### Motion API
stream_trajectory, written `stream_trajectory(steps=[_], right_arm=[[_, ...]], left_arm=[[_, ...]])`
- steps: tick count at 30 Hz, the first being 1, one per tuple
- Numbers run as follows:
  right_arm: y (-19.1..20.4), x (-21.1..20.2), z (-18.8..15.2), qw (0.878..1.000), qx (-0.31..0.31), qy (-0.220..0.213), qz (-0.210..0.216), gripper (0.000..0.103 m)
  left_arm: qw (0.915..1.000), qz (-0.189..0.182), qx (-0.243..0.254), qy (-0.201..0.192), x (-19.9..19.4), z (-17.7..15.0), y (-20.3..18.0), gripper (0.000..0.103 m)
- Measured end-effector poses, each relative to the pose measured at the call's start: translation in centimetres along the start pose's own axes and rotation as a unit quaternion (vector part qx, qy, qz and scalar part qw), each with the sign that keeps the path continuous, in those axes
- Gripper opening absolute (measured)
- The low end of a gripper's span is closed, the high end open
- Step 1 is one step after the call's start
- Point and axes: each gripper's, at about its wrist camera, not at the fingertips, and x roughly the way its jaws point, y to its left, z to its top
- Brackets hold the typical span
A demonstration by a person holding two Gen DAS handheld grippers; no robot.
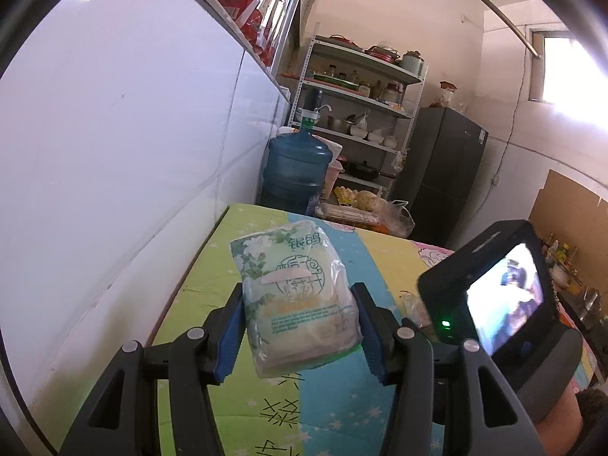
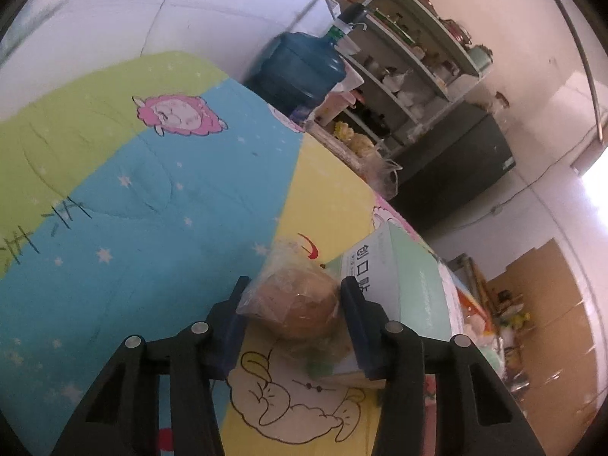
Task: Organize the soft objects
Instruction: 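Lift and carry the tissue pack and bagged bread over the box with both tools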
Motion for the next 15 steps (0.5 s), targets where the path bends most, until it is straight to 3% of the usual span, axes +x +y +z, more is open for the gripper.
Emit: stream_trajectory(steps=[3, 8, 15], right_arm=[[0.1, -1.7, 0.2, 1.0, 0.007, -0.024, 0.002, 0.048], [-0.6, -4.5, 0.3, 0.997, 0.035, -0.059, 0.042, 0.048], [-3.9, -8.7, -0.2, 0.986, 0.095, -0.106, 0.084, 0.048]], left_arm=[[1.0, 0.004, 0.001, -0.003, -0.3, 0.0, 0.3, 0.054], [0.9999, 0.009, 0.004, -0.007, -1.1, -0.2, 0.1, 0.054], [0.9995, 0.006, 0.024, -0.017, -2.3, -0.1, -2.0, 0.054]])
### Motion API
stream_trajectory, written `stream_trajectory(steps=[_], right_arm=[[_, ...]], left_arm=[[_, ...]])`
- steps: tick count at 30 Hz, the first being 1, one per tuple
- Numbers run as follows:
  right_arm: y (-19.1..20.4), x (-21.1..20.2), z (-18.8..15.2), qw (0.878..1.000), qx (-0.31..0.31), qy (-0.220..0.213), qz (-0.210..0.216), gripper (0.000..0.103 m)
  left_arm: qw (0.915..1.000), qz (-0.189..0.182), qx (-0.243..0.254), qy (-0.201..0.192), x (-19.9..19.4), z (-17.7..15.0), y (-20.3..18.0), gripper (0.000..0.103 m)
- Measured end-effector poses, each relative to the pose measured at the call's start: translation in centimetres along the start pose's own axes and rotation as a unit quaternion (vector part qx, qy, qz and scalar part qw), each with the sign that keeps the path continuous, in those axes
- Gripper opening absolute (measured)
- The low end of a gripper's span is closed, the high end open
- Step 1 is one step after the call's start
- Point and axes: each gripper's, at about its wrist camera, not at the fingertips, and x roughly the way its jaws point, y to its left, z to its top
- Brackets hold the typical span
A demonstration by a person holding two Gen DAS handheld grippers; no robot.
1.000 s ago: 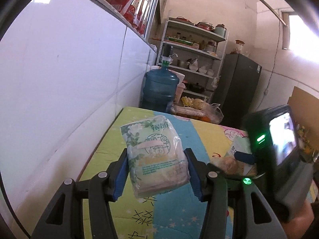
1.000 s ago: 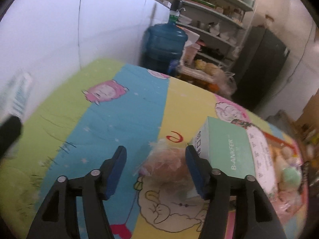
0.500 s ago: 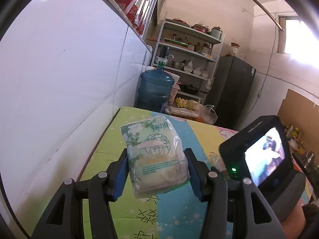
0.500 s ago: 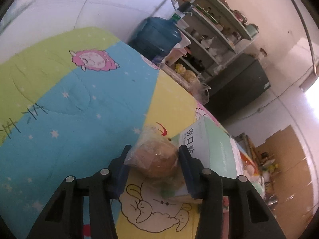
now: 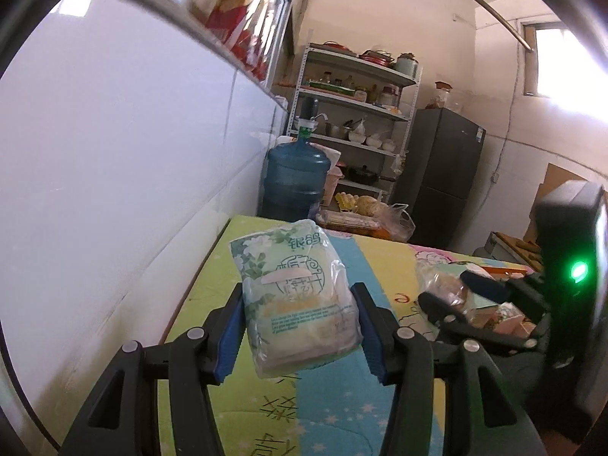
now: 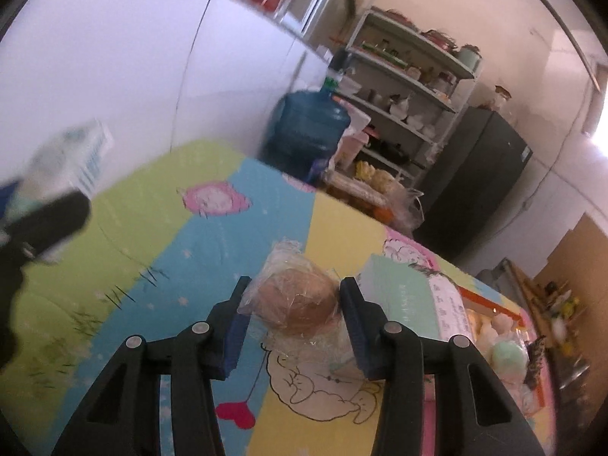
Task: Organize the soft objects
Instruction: 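Lift and carry the tissue pack and bagged bread over the box with both tools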
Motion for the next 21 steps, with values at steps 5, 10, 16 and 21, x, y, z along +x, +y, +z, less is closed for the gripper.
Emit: stream_trajectory(steps=[5, 10, 16, 21], right_arm=[[-1.9, -3.4, -0.4, 0.999, 0.025, -0.026, 0.003, 0.048], [-4.7, -5.7, -1.0, 0.998, 0.046, -0.045, 0.001, 0.048], [-9.2, -7.8, -2.3, 0.995, 0.079, -0.065, -0.009, 0.048], [-13.2, -9.0, -3.8, 0.991, 0.106, -0.077, -0.021, 0.048]], left_arm=[[0.9997, -0.01, 0.019, -0.009, -0.9, 0.4, -2.5, 0.054], [0.9991, -0.017, 0.036, -0.015, -1.6, 0.8, -5.4, 0.054], [0.9978, -0.029, 0.056, -0.021, -2.0, 1.4, -9.1, 0.054], [0.996, -0.045, 0.073, -0.027, -2.2, 1.7, -13.1, 0.054]])
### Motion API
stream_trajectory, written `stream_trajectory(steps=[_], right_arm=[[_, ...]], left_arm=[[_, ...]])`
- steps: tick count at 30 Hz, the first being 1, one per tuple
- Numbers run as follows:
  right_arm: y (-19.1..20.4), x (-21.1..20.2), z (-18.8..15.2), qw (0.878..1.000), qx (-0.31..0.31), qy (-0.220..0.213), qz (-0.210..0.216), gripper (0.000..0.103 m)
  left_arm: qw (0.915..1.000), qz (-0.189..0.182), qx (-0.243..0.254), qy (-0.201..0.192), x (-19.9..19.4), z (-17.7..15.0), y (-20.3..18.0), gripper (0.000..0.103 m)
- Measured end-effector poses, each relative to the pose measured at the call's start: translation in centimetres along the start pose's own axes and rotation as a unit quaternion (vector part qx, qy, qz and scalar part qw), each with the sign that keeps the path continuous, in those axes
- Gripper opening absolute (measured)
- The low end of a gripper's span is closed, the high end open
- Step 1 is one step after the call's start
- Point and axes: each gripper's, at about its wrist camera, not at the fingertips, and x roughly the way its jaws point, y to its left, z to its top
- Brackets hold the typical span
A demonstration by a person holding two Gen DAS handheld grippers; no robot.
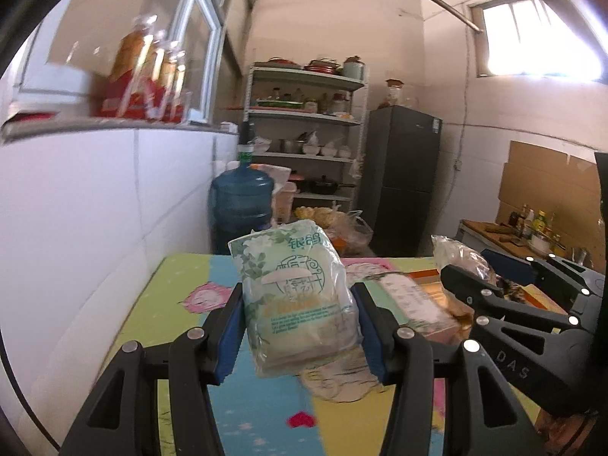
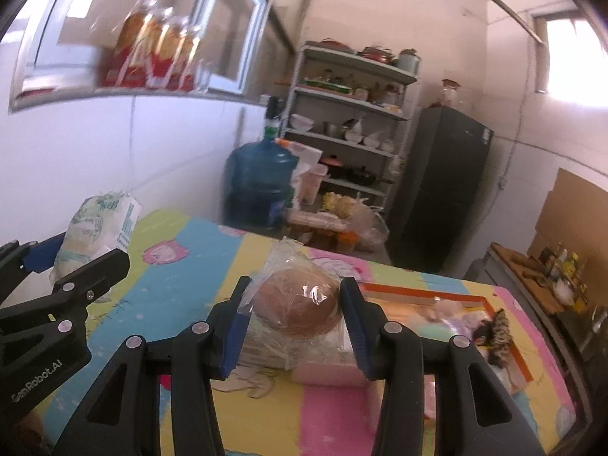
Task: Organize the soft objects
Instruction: 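Lift and carry the tissue pack and bagged bread over the box with both tools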
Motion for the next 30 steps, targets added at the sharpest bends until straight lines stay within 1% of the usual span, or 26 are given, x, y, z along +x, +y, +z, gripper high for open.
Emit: stream_trajectory(steps=[8, 18, 30], right_arm=[[-6.2, -1.4, -1.0, 0.999, 0.033, -0.006, -0.017, 0.048], [-12.3, -2.1, -2.5, 0.998, 0.062, -0.009, -0.024, 0.048], [-19.5, -1.8, -4.8, 0.995, 0.095, -0.002, -0.041, 0.048]], left_arm=[[0.9993, -0.032, 0.021, 0.005, 1.4, 0.7, -6.0, 0.054], [0.9975, -0.048, 0.048, 0.018, 3.4, 1.0, -12.4, 0.054], [0.9948, -0.069, 0.067, 0.032, 6.3, 0.9, -18.2, 0.054]])
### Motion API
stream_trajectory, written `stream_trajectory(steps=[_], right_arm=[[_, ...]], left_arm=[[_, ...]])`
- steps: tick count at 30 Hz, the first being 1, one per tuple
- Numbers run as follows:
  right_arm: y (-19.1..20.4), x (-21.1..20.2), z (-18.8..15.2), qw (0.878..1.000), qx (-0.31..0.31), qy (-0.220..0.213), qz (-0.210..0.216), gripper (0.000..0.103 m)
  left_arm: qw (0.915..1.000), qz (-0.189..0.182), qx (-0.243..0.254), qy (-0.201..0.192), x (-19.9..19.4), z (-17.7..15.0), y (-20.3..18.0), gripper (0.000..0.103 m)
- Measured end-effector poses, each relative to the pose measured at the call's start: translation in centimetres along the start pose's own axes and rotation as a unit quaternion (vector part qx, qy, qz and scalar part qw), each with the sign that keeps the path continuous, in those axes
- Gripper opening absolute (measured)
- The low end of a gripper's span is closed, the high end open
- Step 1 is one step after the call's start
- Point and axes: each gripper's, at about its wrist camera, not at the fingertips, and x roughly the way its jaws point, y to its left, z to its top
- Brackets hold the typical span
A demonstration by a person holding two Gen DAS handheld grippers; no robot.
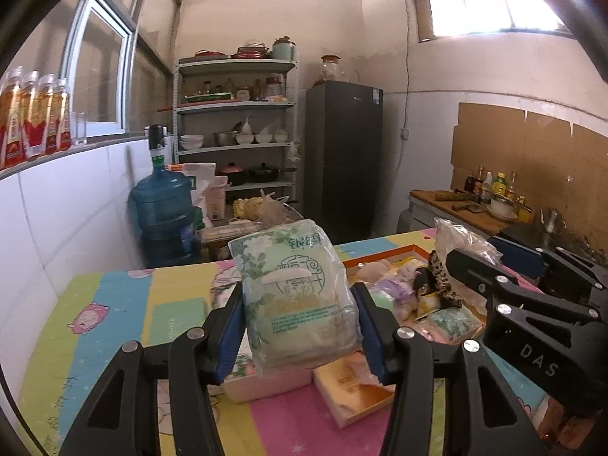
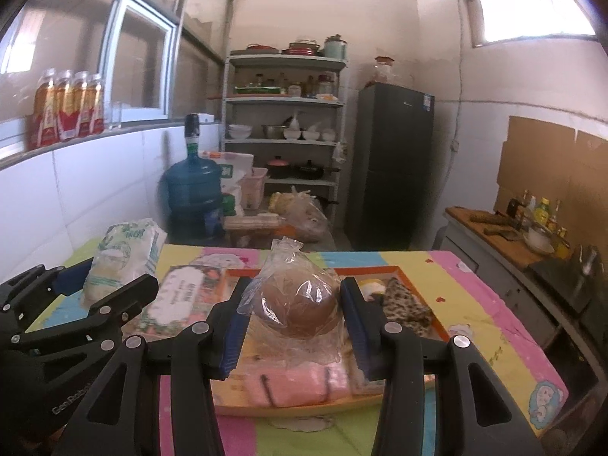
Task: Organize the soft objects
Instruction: 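Lift and carry the tissue pack and bagged bread over the box with both tools, then lower both tools into the box and open them to release the tissue pack and bread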
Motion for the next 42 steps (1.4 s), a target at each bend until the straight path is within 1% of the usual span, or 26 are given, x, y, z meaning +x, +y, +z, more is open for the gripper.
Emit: stream_trajectory(steps=[9, 16, 24, 33, 38, 42], right_arm=[[-4.3, 0.6, -0.7, 1.0, 0.02, 0.003, -0.014, 0.048], [-7.2, 1.7, -1.6, 0.999, 0.041, 0.015, -0.024, 0.048], [-9.6, 3.6, -2.3, 0.998, 0.058, 0.03, -0.027, 0.048], [-12.1, 6.2, -3.3, 0.995, 0.075, 0.052, -0.036, 0.048], [-13.6, 7.5, -4.1, 0.993, 0.084, 0.066, -0.04, 0.048], [-14.5, 8.4, -4.8, 0.992, 0.09, 0.077, -0.036, 0.048]], left_arm=[[0.9998, -0.013, 0.011, 0.009, 2.4, 0.2, -3.0, 0.054], [0.9992, -0.028, 0.022, 0.018, 4.4, 0.3, -5.0, 0.054], [0.9985, -0.041, 0.024, 0.028, 7.0, 0.7, -6.2, 0.054], [0.9955, -0.077, 0.034, 0.043, 9.6, 0.6, -8.6, 0.054], [0.9926, -0.095, 0.042, 0.063, 11.3, 0.3, -10.1, 0.054], [0.9912, -0.098, 0.046, 0.076, 12.4, -0.1, -10.8, 0.054]])
